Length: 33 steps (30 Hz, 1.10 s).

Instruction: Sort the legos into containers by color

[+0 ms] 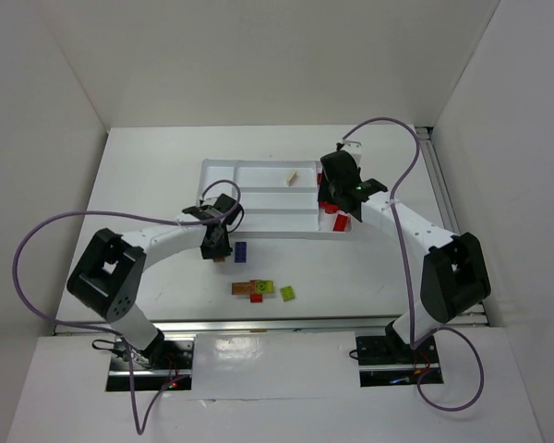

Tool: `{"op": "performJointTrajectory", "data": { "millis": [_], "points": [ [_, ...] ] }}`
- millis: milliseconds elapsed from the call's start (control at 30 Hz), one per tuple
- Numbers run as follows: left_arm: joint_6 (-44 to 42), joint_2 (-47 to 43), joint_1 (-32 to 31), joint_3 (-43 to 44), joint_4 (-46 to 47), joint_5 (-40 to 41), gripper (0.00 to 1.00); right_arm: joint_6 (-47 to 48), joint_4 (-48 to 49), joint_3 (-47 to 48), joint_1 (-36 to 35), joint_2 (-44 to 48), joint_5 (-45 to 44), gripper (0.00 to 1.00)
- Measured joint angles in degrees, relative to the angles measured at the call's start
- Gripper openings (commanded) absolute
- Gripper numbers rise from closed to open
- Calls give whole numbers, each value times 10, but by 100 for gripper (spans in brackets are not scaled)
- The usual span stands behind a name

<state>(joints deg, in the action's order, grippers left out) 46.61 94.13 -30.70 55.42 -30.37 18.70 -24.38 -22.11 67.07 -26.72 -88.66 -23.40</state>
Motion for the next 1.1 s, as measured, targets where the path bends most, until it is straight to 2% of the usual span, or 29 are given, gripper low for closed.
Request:
{"op": "performJointTrajectory", "data": {
  "millis": [133, 233, 333, 467, 567, 733, 767, 933, 1000, 1100],
  "points": [
    [-5, -63, -11, 9, -50, -1, 21, 0, 0, 0, 0, 0, 0, 56],
    [-26, -93, -14, 52, -73, -3, 0, 0, -1, 0, 0, 0, -1, 56],
    [-47, -77, 2, 126, -76, 3, 0, -1, -2, 0, 0, 0, -2, 56],
    [-76, 7, 39, 236, -66, 21, 7, -1, -5, -1, 0, 1, -4, 56],
    [-93, 80, 66, 282, -57, 27, 15, -1, -13, -12, 2, 14, -7, 56],
    [-123, 186, 102, 355, -71, 21, 88, -2, -30, -20, 5, 39, -17, 56],
    [-128, 200, 108, 372, -75, 20, 92, -2, -31, -21, 5, 43, -19, 56],
    [-137, 210, 114, 402, -80, 19, 92, -3, -43, -29, 9, 58, -22, 56],
    [-141, 186, 103, 388, -78, 15, 91, -3, -45, -29, 10, 59, -24, 56],
    [-156, 104, 72, 322, -79, -12, 89, -4, -46, -30, 10, 59, -24, 56]
  ]
}}
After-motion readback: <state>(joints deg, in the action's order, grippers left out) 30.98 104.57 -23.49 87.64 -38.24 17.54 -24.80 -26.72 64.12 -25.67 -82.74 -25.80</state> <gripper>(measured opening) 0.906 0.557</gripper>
